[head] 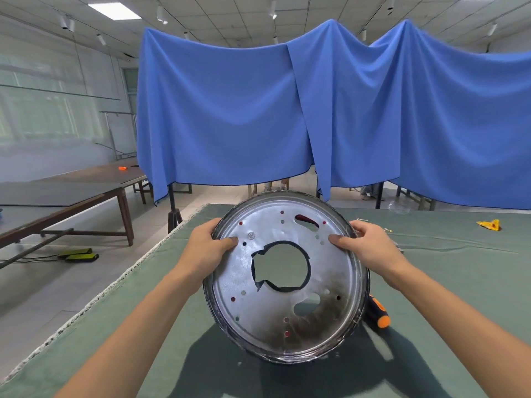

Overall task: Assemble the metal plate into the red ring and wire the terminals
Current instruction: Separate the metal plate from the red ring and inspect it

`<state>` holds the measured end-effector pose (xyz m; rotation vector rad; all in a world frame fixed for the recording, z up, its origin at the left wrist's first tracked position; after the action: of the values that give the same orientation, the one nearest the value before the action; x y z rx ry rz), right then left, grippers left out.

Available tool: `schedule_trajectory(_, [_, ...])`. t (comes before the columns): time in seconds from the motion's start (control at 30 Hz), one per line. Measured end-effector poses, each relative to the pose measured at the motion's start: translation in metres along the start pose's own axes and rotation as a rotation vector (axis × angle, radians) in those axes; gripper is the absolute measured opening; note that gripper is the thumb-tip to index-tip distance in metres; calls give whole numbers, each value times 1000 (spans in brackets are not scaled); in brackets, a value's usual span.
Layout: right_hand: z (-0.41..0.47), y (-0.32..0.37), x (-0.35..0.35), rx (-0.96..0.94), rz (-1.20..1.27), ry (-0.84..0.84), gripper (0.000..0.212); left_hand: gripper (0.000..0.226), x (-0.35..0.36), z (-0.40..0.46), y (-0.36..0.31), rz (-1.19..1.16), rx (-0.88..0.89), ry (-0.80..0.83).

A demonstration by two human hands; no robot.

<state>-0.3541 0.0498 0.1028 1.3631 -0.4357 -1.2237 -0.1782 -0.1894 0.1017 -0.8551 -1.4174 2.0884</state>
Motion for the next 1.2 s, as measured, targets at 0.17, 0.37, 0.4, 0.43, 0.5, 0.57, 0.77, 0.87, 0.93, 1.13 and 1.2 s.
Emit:
schedule_trajectory(0.17, [0, -1, -3, 36, -35, -59, 26, 30, 4, 2, -6, 61, -2, 47])
schedule_trajectory(0.37, [-1, 4, -7, 34, -47, -109, 27, 10, 3, 5, 0, 48, -51, 19])
schedule_trajectory(0.4, [-1, 5, -8, 33, -43, -114, 26, 6, 3, 5, 0, 41, -57, 17])
schedule_trajectory(0.43, [-2, 7, -8, 32, -39, -117, 26, 7, 3, 5, 1, 34, -56, 16])
schedule_trajectory(0.5, [-1, 9, -7, 31, -29, -117, 27, 14, 4, 4, 1, 32, -52, 18])
schedule_trajectory(0.57, [0, 9, -9, 38, -24, -130, 31, 16, 6, 3, 3, 29, -57, 18])
schedule_trajectory(0.77, [4, 2, -19, 87, -70, -202, 46, 9, 14, 1, 8, -14, -71, 40])
schedule_trajectory(0.87, [3, 1, -26, 91, -152, -239, 48, 12, 16, 1, 7, -34, -100, 55])
schedule_trajectory(0.93, [2, 3, -28, 83, -197, -255, 50, 15, 16, 1, 5, -24, -103, 59])
schedule_trajectory(1.13, [-4, 14, -33, 66, -300, -297, 55, 13, 16, -1, -1, -31, -59, 56])
schedule_trajectory(1.2, [-6, 19, -32, 52, -322, -296, 56, 11, 15, -1, -1, -54, -61, 50])
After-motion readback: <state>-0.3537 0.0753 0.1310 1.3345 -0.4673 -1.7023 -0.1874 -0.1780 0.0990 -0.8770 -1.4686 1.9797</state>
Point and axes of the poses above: each hand's wrist, its own z-axis towards the middle knuckle, its own x-axis out of the palm, y = z × x, the point moved 10 cm from there along z, towards the middle knuckle, and after that the axes turned 1 degree about -y, right-handed, at the moved point
